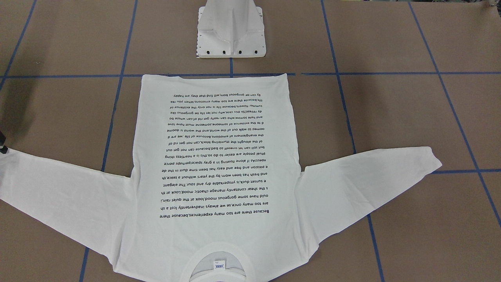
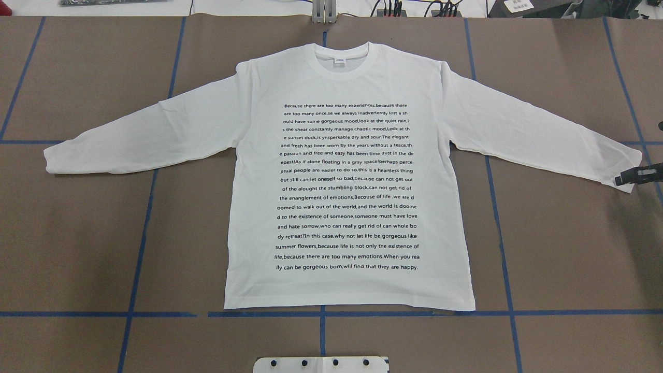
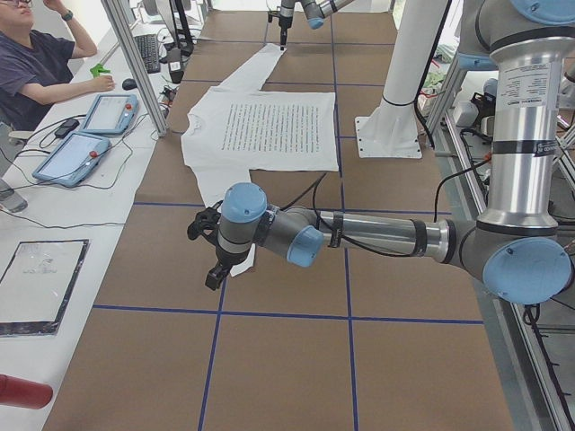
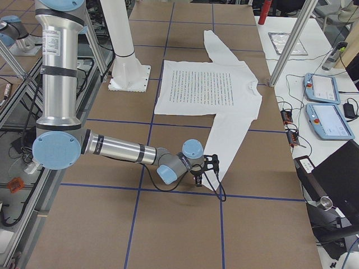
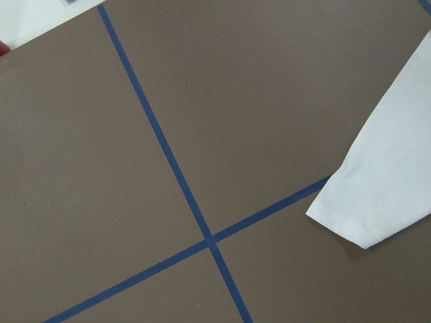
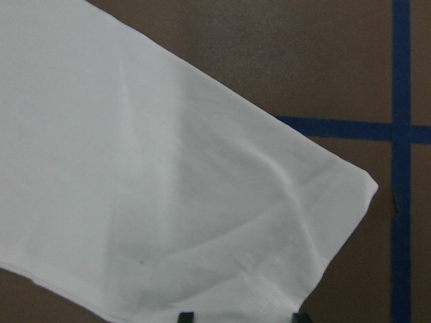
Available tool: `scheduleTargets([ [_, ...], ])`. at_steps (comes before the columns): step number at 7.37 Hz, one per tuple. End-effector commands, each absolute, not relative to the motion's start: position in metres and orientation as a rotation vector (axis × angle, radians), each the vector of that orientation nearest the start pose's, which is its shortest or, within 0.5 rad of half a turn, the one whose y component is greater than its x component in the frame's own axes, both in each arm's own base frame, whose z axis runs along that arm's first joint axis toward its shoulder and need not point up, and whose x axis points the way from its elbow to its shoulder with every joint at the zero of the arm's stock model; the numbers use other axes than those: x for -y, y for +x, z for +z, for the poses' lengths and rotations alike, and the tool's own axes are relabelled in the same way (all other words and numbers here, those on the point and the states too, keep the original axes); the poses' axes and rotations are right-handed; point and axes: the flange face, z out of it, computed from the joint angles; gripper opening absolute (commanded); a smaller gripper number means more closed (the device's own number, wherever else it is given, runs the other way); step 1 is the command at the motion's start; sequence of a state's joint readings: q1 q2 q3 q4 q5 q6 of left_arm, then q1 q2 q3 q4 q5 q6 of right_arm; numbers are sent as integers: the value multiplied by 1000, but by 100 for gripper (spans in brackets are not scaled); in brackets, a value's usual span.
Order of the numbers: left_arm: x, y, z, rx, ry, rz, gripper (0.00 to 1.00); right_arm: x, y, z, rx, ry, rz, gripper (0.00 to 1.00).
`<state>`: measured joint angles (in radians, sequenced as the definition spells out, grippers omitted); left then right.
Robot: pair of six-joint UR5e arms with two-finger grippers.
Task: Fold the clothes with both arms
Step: 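Move the right gripper to the sleeve cuff nearest it and grasp it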
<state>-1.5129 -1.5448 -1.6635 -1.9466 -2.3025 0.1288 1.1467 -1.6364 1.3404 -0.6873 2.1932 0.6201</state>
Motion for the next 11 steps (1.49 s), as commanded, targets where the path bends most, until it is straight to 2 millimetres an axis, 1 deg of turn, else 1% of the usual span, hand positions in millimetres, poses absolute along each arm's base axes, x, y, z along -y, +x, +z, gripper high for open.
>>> scheduleTargets([
  [1, 505, -37, 584, -707, 453, 339, 100, 465, -127, 713, 805, 192, 3, 0],
  [2, 505, -37, 584, -707, 453, 338, 100, 466, -127, 708, 810, 200, 1, 0],
  [3, 505, -38, 584, -707, 453, 336, 100, 470, -127, 696, 821, 222, -7, 0],
  [4, 505, -38, 584, -707, 453, 336, 100, 475, -125, 676, 835, 255, -10, 0],
  [5, 502, -38, 592, -707, 437, 333, 100, 489, -118, 651, 850, 297, -3, 0],
  [6, 499, -39, 601, -707, 420, 328, 100, 517, -115, 613, 847, 303, 22, 0],
  [7, 494, -38, 611, -710, 387, 317, 100, 528, -115, 582, 836, 291, 36, 0],
  [8, 487, -39, 628, -712, 358, 305, 100, 542, -117, 543, 830, 288, 45, 0],
  [9, 487, -41, 623, -712, 367, 308, 100, 555, -121, 497, 820, 276, 52, 0],
  [10, 479, -40, 645, -713, 295, 275, 100, 573, -126, 450, 796, 293, 62, 0],
  [11, 484, -39, 644, -714, 207, 243, 100, 587, -156, 394, 757, 337, 33, 0],
])
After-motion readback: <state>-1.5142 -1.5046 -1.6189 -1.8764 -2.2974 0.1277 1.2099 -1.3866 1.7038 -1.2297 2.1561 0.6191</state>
